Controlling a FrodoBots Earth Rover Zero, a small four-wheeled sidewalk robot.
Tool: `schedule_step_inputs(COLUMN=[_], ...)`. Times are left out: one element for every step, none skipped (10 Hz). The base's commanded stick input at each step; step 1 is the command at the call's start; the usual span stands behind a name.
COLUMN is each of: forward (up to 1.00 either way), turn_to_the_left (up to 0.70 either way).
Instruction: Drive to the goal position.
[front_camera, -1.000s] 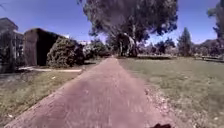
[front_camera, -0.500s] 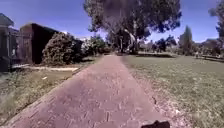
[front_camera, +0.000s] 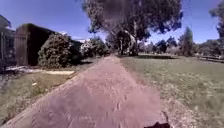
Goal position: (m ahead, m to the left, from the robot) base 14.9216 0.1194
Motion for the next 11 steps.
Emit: schedule_step_inputs(forward=[0.7, 0.7, 0.7, 0.7, 0.7, 0.7, 0.7, 0.7, 0.7, 0.7, 0.7], turn_to_the_left=[0.0, 0.0, 0.0, 0.0, 0.0, 0.0, 0.35, 0.35, 0.35, 0.0, 0.0])
